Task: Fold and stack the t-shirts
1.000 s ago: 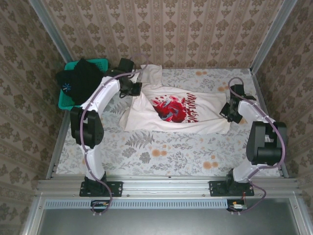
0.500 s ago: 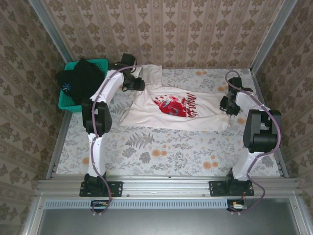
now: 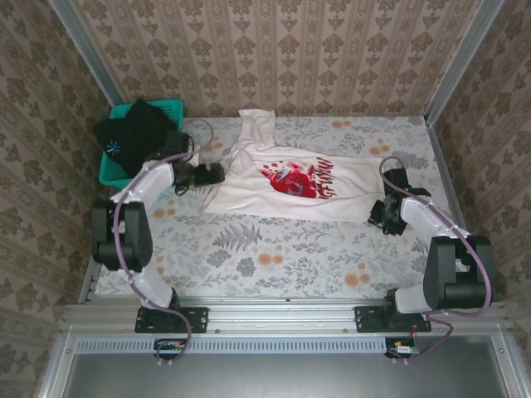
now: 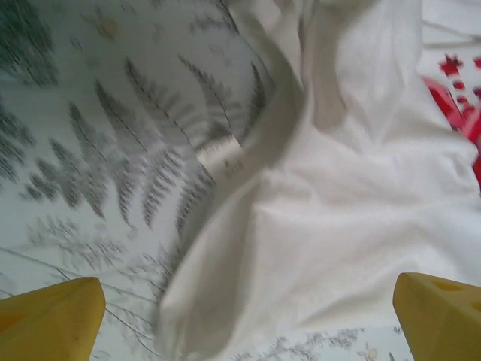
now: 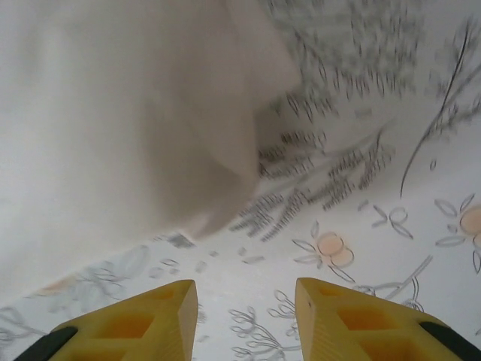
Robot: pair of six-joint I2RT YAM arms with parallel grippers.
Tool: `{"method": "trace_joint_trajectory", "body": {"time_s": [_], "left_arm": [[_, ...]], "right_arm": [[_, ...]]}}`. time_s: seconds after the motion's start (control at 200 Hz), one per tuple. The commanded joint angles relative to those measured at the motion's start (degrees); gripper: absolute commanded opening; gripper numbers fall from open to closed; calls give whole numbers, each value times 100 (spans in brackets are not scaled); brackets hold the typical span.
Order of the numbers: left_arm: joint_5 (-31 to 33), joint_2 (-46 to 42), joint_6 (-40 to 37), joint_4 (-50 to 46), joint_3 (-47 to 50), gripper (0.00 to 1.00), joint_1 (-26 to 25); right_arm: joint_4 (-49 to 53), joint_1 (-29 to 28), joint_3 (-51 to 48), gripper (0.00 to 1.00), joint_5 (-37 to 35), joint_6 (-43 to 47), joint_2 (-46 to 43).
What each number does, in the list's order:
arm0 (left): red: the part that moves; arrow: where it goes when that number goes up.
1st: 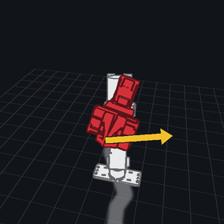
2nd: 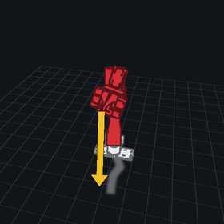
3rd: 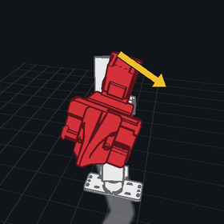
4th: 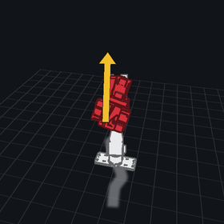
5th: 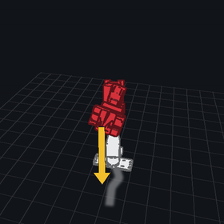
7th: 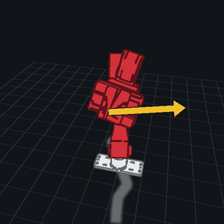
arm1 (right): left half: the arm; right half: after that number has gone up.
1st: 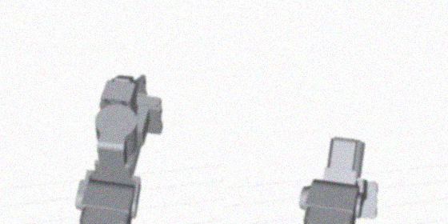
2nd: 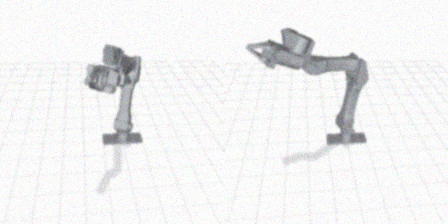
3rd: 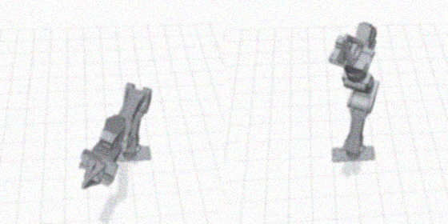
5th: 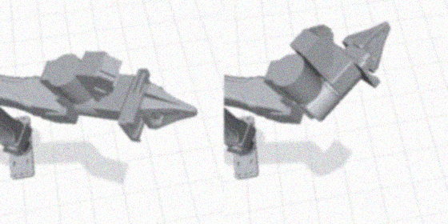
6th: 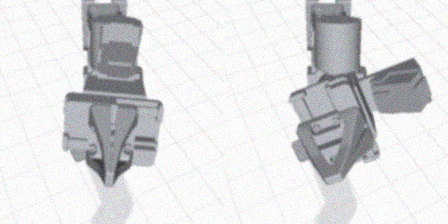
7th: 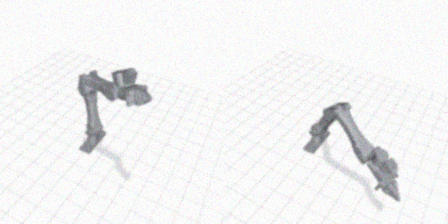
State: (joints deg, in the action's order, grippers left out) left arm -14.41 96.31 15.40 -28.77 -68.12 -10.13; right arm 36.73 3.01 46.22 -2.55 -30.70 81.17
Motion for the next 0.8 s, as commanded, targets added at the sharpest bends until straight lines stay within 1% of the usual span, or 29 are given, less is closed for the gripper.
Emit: {"method": "trace_joint_trajectory", "body": {"time_s": [0.0,0.115,0.19,0.24,0.325,0.35,0.41,0.475,0.55,0.605,0.635,0.665,0.69,0.795], "left_arm": [[-144,-19,383,922,835,100,-243],[-278,113,505,1319,1327,100,-217],[-445,166,527,1561,1441,98,-226],[-595,235,490,1612,1434,91,-228],[-667,304,395,1542,1387,73,-226],[-668,316,364,1496,1385,67,-216],[-634,300,301,1405,1403,54,-189],[-654,243,279,1366,1456,38,-104],[-716,153,292,1299,1494,21,5],[-744,81,315,1276,1511,12,70],[-770,46,322,1287,1518,7,89],[-790,31,331,1279,1517,0,114],[-806,27,332,1258,1494,0,129],[-841,15,323,1183,1385,0,160]], "right_arm": [[-397,7,149,41,204,-97,205],[-401,7,217,40,70,-101,425],[-469,7,202,40,-82,-95,445],[-494,29,219,40,-164,-95,523],[-515,64,293,39,-204,-62,757],[-521,76,320,39,-233,-51,834],[-484,77,390,36,-308,-33,999],[-373,95,472,28,-364,-22,1084],[-290,118,463,18,-547,5,987],[-238,166,446,12,-637,56,901],[-223,202,445,8,-671,88,883],[-200,245,447,3,-683,122,868],[-130,285,476,0,-682,147,859],[262,345,710,0,-690,358,676]]}}
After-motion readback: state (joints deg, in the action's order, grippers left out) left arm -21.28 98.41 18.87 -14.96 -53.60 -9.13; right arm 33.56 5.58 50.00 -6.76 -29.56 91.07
